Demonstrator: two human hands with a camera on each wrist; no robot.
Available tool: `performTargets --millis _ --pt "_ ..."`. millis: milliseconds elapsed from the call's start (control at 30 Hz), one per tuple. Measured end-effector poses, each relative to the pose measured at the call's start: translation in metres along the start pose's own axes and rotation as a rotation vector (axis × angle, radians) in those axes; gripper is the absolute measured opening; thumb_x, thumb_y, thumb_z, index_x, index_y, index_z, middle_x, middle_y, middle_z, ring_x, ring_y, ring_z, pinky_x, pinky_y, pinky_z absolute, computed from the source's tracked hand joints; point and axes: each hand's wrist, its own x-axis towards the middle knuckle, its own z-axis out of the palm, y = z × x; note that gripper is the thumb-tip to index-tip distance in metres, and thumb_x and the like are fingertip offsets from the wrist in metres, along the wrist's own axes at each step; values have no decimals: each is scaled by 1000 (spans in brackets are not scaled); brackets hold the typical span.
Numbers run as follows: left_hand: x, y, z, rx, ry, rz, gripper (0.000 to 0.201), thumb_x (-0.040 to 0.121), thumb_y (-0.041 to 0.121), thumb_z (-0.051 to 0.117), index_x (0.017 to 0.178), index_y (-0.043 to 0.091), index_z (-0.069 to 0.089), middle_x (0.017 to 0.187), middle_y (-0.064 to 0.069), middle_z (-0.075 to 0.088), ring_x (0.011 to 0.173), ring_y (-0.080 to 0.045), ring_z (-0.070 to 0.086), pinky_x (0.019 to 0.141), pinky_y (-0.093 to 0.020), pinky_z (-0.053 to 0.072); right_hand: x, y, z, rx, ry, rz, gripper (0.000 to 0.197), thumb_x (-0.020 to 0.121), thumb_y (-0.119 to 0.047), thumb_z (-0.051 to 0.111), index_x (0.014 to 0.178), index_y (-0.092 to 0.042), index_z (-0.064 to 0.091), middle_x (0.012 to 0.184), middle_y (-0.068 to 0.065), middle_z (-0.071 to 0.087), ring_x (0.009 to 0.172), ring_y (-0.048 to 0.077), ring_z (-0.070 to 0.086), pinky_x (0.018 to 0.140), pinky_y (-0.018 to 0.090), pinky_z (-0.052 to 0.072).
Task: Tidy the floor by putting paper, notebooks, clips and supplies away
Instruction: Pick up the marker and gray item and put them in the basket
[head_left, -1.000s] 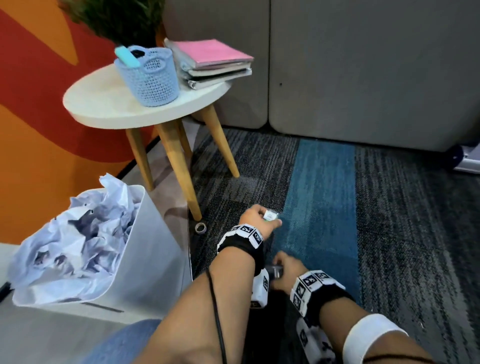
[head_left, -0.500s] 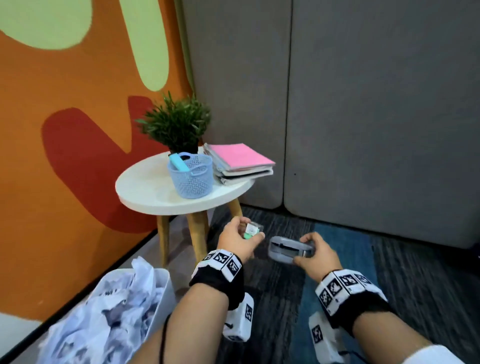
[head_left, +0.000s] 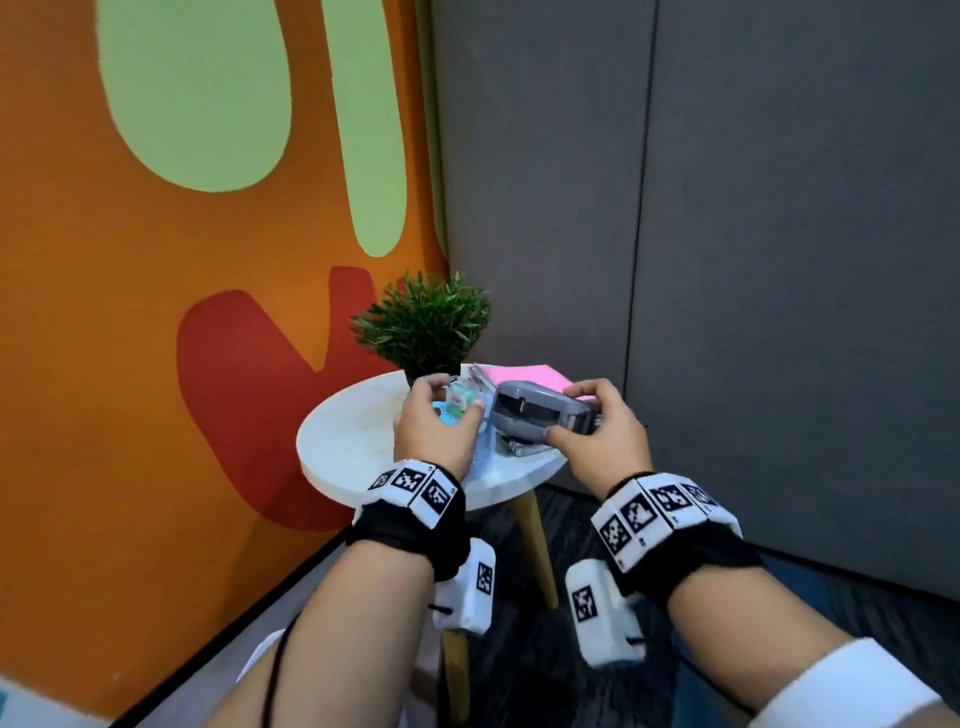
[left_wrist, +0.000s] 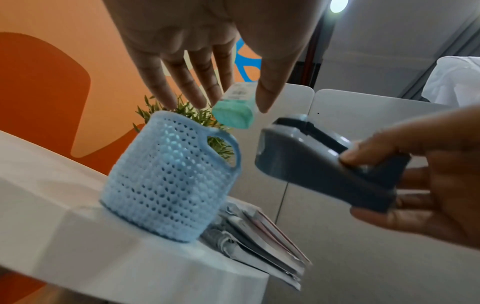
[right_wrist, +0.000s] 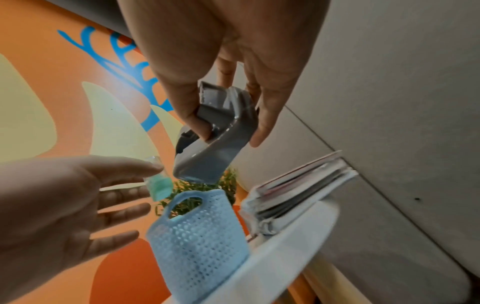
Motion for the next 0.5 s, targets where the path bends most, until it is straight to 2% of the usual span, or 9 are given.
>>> performTargets --millis 33,67,167,200,333,400,500 --pt "6 -3 -2 18 25 -5 37 78 28 72 110 24 55 108 0 64 106 -25 56 92 -37 48 6 -8 7 -5 3 -18 33 71 -5 70 96 -20 54 83 -13 58 76 12 58 58 11 43" --pt "11 -6 -4 35 42 -16 36 77 27 72 109 24 54 106 0 64 108 -27 56 92 -39 48 11 -14 14 -13 6 -33 33 71 -6 69 96 -21 54 87 -9 59 79 13 59 61 12 45" --pt "24 -14 -9 77 50 -52 34 80 21 68 110 25 52 100 0 62 114 -26 48 87 -27 43 27 -30 36 -77 -4 -58 34 71 -9 68 98 -24 54 105 2 60 91 19 60 80 29 50" --pt "27 -16 -11 96 34 -71 35 81 20 67 113 24 52 103 -1 62 116 -25 45 85 -26 39 32 -34 42 -109 -6 -67 35 71 -9 68 100 -24 55 106 2 58 91 19 59 82 30 49" --pt "33 -32 -18 86 -27 -125 50 80 19 70 125 19 50 120 -2 62 120 -25 48 96 -30 40 45 -43 60 -242 -35 -86 35 75 -8 64 106 -22 59 105 -1 45 86 15 50 79 22 40" --pt "33 -37 -20 78 -64 -133 57 80 22 72 131 18 47 124 -3 61 120 -24 50 98 -29 39 48 -43 67 -298 -66 -85 35 74 -6 62 105 -23 61 105 0 45 92 19 54 79 23 42" --pt "32 -40 -23 66 -111 -101 54 83 27 70 131 17 49 128 -2 59 120 -20 52 95 -23 38 51 -43 75 -358 -96 -93 40 73 -6 64 110 -21 58 113 4 51 101 23 56 84 27 44"
